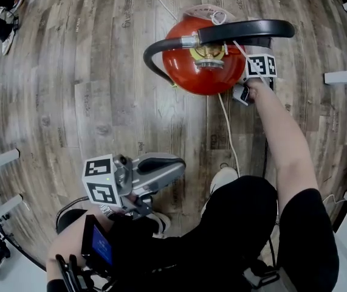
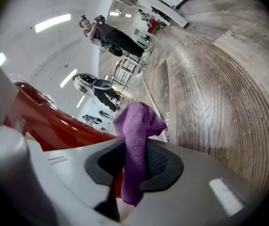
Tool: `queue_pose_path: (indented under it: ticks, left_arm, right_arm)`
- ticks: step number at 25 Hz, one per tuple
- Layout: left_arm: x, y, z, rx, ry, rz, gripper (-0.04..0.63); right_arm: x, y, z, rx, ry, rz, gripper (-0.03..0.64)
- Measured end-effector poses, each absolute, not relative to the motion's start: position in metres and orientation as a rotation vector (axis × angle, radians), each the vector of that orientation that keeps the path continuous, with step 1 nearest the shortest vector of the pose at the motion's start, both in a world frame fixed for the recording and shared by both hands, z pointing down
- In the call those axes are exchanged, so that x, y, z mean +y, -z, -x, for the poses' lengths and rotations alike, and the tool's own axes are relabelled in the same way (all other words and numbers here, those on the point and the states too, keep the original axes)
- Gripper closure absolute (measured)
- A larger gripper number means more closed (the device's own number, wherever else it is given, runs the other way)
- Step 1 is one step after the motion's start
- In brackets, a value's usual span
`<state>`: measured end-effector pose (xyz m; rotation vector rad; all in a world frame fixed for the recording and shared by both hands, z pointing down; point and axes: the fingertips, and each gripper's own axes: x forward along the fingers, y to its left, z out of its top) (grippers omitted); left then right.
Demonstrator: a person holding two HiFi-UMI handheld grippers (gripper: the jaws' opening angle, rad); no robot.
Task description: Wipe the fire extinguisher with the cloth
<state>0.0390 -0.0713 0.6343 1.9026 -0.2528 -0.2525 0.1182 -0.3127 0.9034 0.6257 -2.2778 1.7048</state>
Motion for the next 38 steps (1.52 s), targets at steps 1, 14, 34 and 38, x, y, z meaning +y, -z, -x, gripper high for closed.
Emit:
queue_pose_path:
  ticks: [1,14,34,38]
  left_arm:
    - [-0.07,-0.634,-0.04,-0.246,0.251,-1.906,0.597]
    - [-0.064,-0.635,-0.056,-0.129,0.219,-1.931,0.597]
    - [-0.077,-0.674,-0.03,-0.341,0.248,-1.817,0.597]
    - [-0.087,-0.682,-0.023,-0.373,0.256,-1.804,0.597]
  right_arm:
    - [-0.312,-0.889,-0.118,-2.333,-1.719,-0.604,0.528]
    - [-0.256,-0.659,-0.148,-3.066,-1.489,-0.675,0.528]
    - [-0.18,-0.598,-0.099,-2.173,1.072,-1.048,0.531]
    - [-0.166,-0.634,-0.085,-2.033,1.235,-0.927,0.531]
